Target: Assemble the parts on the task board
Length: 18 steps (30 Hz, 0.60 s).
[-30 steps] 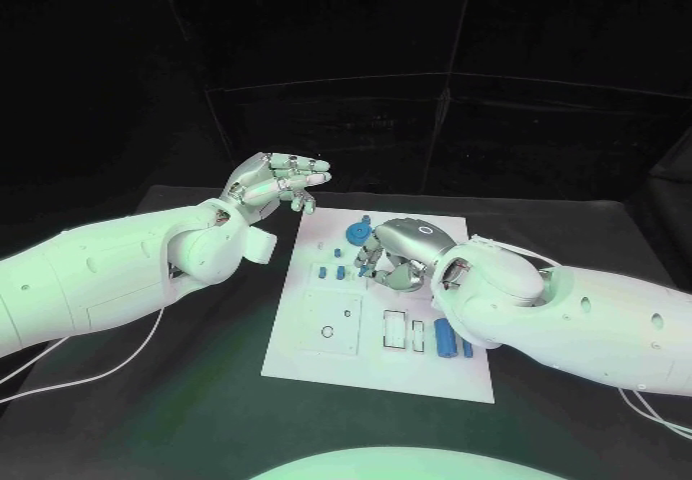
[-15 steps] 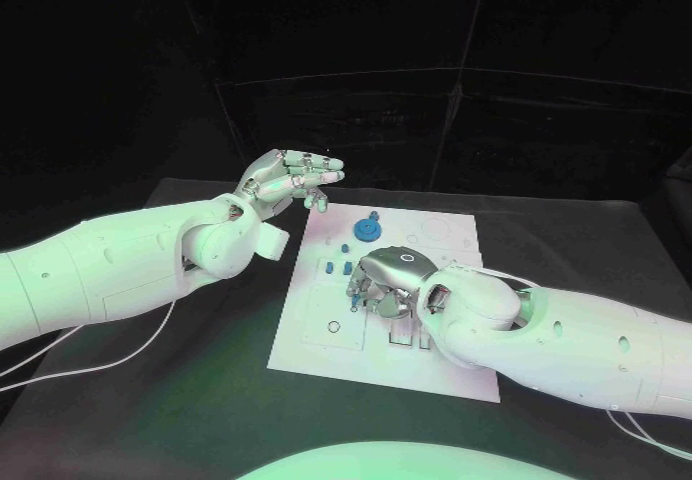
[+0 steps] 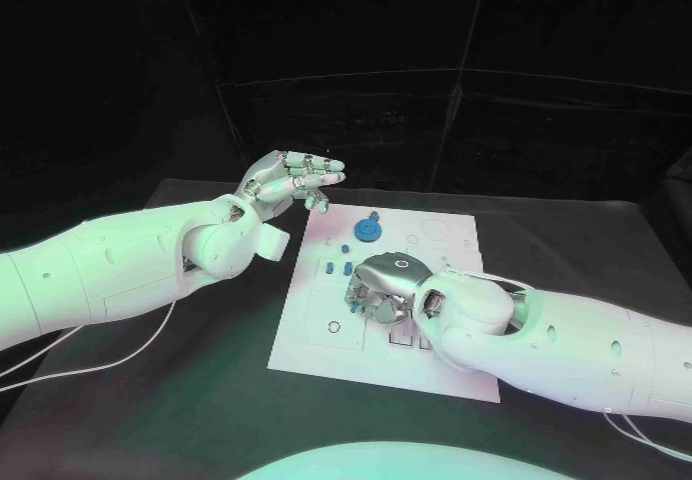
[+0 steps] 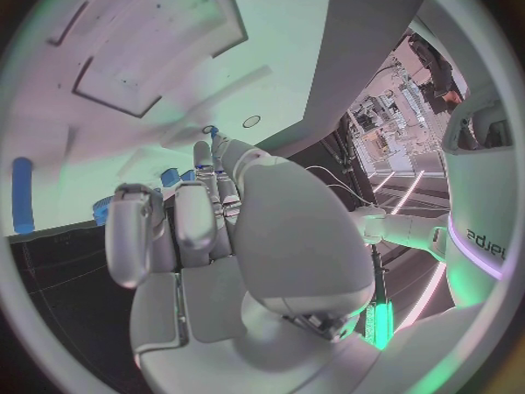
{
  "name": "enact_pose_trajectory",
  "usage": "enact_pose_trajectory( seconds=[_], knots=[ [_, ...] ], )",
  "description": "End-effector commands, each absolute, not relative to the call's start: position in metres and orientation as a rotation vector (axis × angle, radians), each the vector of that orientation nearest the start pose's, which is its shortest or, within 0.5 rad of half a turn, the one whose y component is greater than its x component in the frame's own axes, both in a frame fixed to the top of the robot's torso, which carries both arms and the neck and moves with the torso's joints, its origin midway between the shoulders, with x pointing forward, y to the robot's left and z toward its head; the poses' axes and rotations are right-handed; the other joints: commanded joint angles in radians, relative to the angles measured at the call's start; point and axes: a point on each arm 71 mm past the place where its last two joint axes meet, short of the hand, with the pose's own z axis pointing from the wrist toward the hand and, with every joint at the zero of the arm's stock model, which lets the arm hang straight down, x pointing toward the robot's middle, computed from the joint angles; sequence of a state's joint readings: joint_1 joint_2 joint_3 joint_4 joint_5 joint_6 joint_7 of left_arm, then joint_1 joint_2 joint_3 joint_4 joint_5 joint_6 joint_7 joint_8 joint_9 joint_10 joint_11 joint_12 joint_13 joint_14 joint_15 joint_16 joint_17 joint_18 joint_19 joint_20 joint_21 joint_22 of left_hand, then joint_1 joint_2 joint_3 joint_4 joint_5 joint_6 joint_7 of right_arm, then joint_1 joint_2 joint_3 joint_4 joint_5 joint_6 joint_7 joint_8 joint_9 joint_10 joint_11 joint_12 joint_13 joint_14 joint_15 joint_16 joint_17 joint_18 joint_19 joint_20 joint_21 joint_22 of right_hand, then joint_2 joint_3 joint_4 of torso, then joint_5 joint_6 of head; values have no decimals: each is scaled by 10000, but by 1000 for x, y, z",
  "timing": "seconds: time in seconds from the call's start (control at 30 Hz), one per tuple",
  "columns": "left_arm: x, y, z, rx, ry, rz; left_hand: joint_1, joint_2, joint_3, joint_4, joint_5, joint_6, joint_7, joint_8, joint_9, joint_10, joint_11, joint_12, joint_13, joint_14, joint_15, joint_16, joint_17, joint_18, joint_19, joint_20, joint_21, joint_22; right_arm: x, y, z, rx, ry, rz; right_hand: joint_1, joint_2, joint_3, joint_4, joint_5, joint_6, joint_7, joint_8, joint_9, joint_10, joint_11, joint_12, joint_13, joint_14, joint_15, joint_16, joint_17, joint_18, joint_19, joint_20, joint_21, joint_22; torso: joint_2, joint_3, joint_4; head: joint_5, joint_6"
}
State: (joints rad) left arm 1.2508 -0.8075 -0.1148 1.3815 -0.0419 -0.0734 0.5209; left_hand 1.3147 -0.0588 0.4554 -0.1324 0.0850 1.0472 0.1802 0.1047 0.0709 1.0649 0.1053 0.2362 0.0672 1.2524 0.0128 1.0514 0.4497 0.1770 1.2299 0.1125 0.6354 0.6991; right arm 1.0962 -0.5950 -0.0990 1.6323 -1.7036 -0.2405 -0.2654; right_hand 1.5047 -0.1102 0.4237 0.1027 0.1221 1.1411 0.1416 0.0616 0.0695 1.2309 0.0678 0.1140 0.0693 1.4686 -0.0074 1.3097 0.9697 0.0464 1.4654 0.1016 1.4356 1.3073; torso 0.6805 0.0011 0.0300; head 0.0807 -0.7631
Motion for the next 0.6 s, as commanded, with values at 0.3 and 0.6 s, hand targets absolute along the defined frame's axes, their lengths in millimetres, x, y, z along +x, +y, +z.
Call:
enact_pose_trajectory(
  seconds=[0.3, 0.6],
  knots=[
    [509, 222, -177, -9369, 14204, -17160, 100, 43, -11, -74, 68, 57, 0, 50, -17, 30, 18, 42, -3, -69, 9, -57, -28, 66, -73, -20, -42, -15, 411, -51, -235, -5074, 17198, 7244, -96, 17, 86, -11, -77, -16, 29, 34, -2, 5, 37, -73, -10, 94, -37, 26, 11, 8, 43, -55, 18, 827, 3, -2, 1, 16, -29],
    [509, 222, -177, -9384, 14235, -17149, 103, 44, -10, -79, 68, 55, 2, 50, -17, 27, 20, 43, -3, -73, 10, -62, -40, 65, -73, -21, -43, -16, 411, -51, -236, -5113, 17159, 7146, -96, 17, 86, -11, -77, -16, 29, 34, -2, 5, 37, -73, -10, 94, -37, 26, 11, 8, 43, -55, 18, 827, 1, 1, 5, 22, -49]
  ],
)
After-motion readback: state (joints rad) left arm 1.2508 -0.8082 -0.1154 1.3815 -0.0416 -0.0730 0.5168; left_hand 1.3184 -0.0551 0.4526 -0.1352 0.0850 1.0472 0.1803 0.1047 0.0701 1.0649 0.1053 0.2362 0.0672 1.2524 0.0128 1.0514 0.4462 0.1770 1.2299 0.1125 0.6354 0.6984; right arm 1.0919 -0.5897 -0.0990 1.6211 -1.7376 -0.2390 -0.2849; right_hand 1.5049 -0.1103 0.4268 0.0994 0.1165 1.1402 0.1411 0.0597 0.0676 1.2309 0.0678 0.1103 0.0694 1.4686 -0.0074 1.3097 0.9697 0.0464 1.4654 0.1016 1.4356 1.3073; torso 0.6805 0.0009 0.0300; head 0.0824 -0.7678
